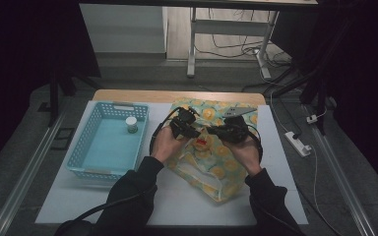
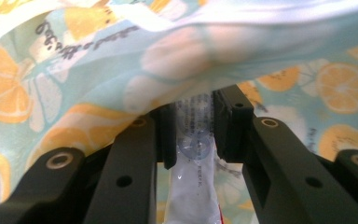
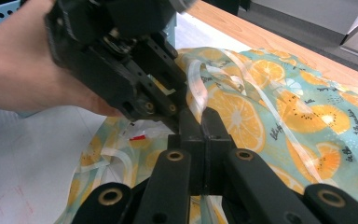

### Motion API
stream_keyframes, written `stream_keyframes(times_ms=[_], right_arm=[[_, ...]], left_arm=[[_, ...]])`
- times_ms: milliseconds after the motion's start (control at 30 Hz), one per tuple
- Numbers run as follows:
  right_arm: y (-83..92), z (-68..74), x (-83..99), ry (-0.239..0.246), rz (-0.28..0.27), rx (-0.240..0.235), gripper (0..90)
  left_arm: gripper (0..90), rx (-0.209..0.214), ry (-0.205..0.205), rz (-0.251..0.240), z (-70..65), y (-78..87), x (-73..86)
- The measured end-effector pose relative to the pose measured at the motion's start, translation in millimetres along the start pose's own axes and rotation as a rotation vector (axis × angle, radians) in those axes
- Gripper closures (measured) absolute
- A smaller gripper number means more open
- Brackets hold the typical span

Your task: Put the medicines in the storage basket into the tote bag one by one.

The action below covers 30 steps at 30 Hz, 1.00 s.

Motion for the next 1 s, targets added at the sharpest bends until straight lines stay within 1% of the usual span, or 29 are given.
stream_keyframes(times_ms=[133, 333, 433, 533, 600, 667, 833, 1000], right_arm=[[-1.2, -0.2, 0.6, 0.0, 0.003, 0.001, 90.0], [-3.7, -1.1, 2.5, -0.006, 0.013, 0.008, 90.0], [-4.6, -1.0, 2.8, -0.007, 0.014, 0.01, 90.0], [-5.5, -0.8, 2.9, -0.005, 0.014, 0.012, 90.0], [-6.0, -0.6, 3.2, -0.007, 0.016, 0.012, 90.0], [-6.4, -0.8, 3.4, -0.005, 0.016, 0.015, 90.0], [-6.5, -0.7, 3.3, -0.007, 0.014, 0.015, 90.0], [-6.4, -0.5, 3.2, -0.011, 0.012, 0.01, 90.0]], left_arm=[[72.0, -0.017, 0.016, -0.016, 6.5, -4.8, -0.9], [72.0, -0.052, 0.01, -0.017, 12.7, -12.1, 0.4], [71.9, -0.061, 0.011, -0.022, 15.4, -15.1, 1.2], [71.5, -0.073, -0.001, -0.029, 17.5, -17.8, 2.4], [70.5, -0.088, -0.02, -0.031, 18.4, -19.0, 3.2], [66.5, -0.095, -0.033, -0.042, 18.4, -18.2, 3.0], [56.8, -0.1, -0.048, -0.036, 16.6, -12.1, 5.3], [46.8, -0.073, -0.05, -0.037, 13.6, -0.2, 10.0]])
Point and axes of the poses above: each handheld gripper's, and its own axes: y roughly backward along the jaws, x roughly out of its underside, z roughly to its left, the point moved 10 cm from there along -y, roughly forward along the jaws, and after that the axes turned 1 degree about z, right-handed, at the moved point
